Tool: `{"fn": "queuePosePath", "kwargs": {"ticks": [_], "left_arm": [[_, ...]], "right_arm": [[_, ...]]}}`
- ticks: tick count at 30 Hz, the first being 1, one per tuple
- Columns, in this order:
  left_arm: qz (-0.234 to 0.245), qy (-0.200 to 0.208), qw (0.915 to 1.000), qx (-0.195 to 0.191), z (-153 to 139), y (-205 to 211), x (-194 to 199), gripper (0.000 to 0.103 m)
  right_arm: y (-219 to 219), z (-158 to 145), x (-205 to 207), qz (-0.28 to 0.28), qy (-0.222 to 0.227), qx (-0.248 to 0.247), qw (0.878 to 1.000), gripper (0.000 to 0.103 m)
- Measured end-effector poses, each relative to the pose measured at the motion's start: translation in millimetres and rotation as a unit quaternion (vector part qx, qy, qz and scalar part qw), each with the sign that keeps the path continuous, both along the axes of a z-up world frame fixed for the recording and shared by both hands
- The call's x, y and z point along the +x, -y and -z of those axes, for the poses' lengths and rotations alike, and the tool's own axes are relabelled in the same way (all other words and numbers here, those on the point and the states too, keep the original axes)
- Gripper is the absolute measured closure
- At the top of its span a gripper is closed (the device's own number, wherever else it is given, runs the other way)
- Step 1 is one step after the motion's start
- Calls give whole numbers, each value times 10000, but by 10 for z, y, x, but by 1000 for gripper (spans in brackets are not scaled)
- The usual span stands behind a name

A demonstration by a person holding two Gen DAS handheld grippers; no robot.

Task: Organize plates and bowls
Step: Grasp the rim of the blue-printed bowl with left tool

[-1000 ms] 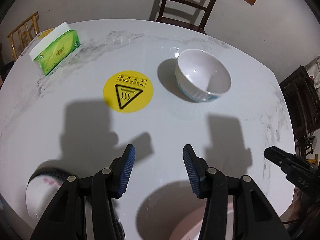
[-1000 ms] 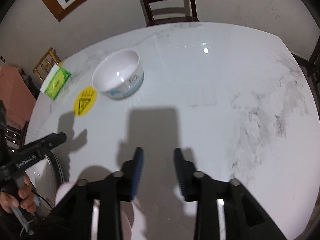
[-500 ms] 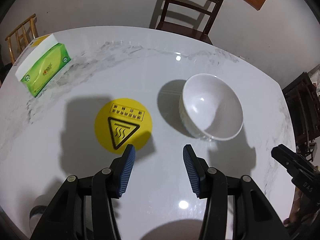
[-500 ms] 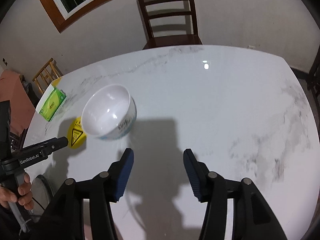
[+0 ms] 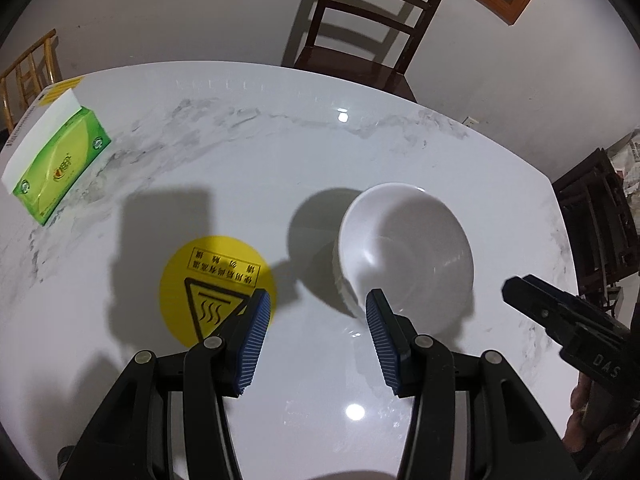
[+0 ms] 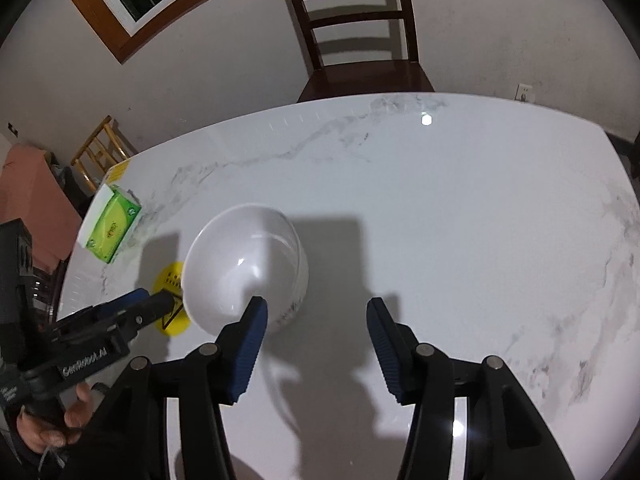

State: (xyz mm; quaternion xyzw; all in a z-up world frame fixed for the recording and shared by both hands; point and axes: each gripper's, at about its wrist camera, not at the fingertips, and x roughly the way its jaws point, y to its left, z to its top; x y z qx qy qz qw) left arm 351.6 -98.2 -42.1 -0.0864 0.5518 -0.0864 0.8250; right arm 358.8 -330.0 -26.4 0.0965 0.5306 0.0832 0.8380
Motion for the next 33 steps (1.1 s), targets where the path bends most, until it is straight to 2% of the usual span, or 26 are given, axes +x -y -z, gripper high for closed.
{"fn": "queuePosePath", "kwargs": {"ticks": [7,14,15,16,17,21,22,25,33], "left_arm": [[39,-81,9999,-80,56,64,150,58],[-56,-164,9998,-107,170,69,260,64],[-72,-192,9997,-102,192,67,271,67],[-87,-225,9997,-99,224,68,285,69],[-91,-267,9995,-108,253,70,301,74],[-73,-354,9991,-226,330,96,331,78],[-56,-355,9991,-244,336,102,337,80],[7,-429,9983,-388,364,139,356,91],[6,-426,9984,-368,367,169,311,92]], "right_arm": [[-123,153,183,158,-296,10,9994,50],[-165,275,240,174,-242,-17,9996,51],[-180,288,238,160,-213,-30,9996,55],[-191,304,246,147,-223,-38,9996,64],[-203,323,257,133,-238,-4,9996,68],[-253,395,278,48,-264,-60,9996,79],[-261,420,286,52,-303,-28,9995,87],[-268,437,290,84,-301,106,9995,88],[-248,439,218,155,-337,188,9991,88]]}}
